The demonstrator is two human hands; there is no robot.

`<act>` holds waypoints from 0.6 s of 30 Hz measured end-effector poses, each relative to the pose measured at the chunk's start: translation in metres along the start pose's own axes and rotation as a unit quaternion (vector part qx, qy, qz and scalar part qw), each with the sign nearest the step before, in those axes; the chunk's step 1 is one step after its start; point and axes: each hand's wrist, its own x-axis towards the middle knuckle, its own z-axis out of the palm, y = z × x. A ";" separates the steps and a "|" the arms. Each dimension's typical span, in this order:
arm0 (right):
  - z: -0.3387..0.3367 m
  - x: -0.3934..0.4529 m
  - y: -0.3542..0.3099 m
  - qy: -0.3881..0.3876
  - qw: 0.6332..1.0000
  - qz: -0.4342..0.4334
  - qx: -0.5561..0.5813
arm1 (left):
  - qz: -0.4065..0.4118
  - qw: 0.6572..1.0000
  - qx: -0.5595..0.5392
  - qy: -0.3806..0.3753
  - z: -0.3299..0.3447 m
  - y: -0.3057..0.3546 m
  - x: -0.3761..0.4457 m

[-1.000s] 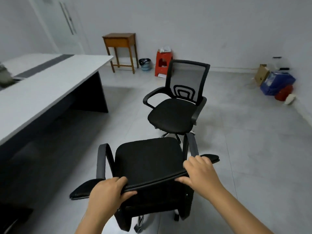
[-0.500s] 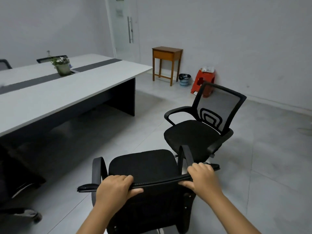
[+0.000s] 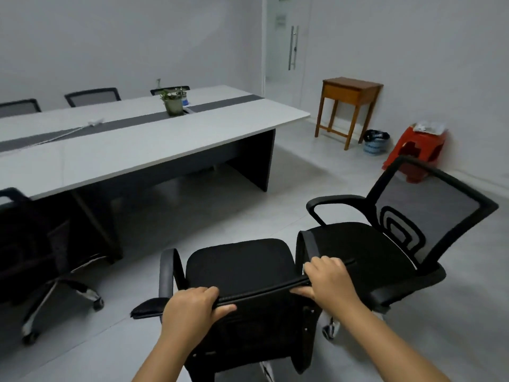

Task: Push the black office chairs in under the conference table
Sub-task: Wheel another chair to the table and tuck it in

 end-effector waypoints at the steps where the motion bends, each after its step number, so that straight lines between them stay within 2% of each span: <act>1: 0.002 0.005 0.009 -0.011 1.000 -0.026 0.007 | -0.020 1.000 -0.001 -0.007 0.001 0.010 0.001; 5: 0.012 0.021 0.042 -0.036 0.990 -0.133 0.033 | -0.105 0.994 0.030 -0.016 0.004 0.047 -0.007; 9: 0.033 0.035 0.064 -0.031 0.970 -0.221 0.096 | -0.155 0.987 0.052 -0.010 0.015 0.070 -0.018; 12: 0.044 0.049 0.071 -0.023 0.966 -0.231 0.116 | -0.170 0.983 0.074 -0.001 0.017 0.077 -0.009; 18: 0.070 0.097 0.064 0.031 0.965 -0.216 0.147 | -0.163 0.973 0.152 -0.066 0.009 0.033 0.051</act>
